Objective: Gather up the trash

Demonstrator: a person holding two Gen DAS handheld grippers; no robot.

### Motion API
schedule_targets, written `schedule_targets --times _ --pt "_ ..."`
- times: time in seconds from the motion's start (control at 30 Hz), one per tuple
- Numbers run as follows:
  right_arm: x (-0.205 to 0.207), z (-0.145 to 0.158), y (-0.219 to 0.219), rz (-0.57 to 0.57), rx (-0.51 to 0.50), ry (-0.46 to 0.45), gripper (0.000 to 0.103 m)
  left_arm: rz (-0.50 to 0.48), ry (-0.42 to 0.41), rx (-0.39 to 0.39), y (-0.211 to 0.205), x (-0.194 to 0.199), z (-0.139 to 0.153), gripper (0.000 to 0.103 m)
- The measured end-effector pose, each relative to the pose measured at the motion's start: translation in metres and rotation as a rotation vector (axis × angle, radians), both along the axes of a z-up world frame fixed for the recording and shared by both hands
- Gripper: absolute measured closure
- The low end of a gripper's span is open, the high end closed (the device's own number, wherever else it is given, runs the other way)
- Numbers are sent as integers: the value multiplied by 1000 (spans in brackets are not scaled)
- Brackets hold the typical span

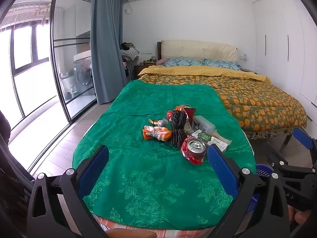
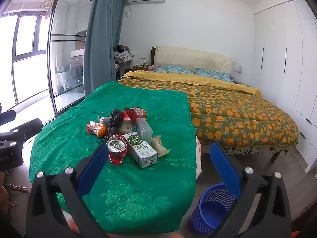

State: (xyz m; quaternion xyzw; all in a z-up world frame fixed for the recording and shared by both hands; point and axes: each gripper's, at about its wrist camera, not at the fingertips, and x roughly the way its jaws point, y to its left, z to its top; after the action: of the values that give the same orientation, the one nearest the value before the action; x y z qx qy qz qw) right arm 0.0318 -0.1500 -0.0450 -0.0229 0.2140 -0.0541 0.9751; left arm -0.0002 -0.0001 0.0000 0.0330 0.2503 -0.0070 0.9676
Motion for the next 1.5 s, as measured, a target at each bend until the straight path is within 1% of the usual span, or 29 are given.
schedule_targets --times 0.33,0.4,1.5 --pt "1 0 0 -1 -1 8 5 -2 5 2 -1 -1 0 4" --pt "0 0 0 0 -1 5 5 -2 6 2 -2 -3 -4 4" --pt "0 0 0 0 -3 1 5 -2 13 -3 0 -1 -4 4"
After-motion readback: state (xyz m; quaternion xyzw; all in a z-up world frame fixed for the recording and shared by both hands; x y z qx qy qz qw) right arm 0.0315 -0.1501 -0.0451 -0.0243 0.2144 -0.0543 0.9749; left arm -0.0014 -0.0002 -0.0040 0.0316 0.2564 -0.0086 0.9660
